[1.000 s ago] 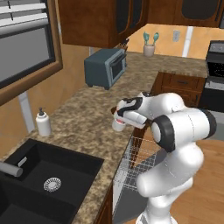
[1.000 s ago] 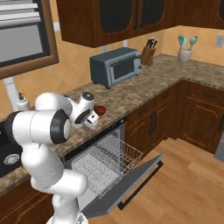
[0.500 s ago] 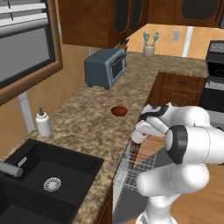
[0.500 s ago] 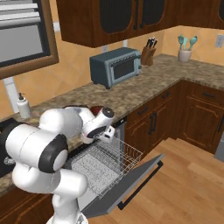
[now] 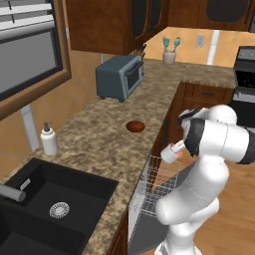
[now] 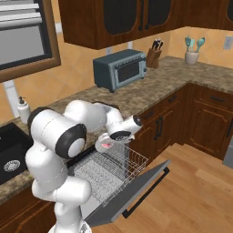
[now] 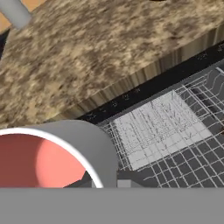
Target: Pick up the cup and bowl from the counter, place them in the dishwasher, and close the dishwasher door.
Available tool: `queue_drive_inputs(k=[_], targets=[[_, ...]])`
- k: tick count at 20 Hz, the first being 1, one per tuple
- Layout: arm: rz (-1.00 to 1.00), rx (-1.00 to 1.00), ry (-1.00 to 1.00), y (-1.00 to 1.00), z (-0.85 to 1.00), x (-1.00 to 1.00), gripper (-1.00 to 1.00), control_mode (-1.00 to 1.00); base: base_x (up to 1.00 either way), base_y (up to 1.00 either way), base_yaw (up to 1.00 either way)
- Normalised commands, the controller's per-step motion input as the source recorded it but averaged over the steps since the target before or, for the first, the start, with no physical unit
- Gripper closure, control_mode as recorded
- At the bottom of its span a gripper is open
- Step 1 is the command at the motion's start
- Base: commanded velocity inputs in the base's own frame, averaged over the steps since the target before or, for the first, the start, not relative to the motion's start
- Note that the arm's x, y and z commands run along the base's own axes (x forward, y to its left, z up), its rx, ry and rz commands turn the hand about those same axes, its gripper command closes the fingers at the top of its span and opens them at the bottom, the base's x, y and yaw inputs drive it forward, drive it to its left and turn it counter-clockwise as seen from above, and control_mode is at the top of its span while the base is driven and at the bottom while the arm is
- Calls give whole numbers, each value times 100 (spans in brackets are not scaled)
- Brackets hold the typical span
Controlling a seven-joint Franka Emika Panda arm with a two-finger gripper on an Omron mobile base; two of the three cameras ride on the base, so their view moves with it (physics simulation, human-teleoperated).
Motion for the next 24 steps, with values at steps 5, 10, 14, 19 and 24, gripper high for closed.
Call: queue_drive_inputs(k=[5,10,14,19,24], targets=[[32,1,-5,-56,-38,25,100,-100,0,0,0],[19,0,0,-39,-42,33,100,-100,0,0,0],[17,0,-4,-15,-43,56,100,-100,0,0,0],[6,0,-11,0,-52,76,100,-100,0,0,0],[0,0,-18,0,-59,61,100,-100,0,0,0]])
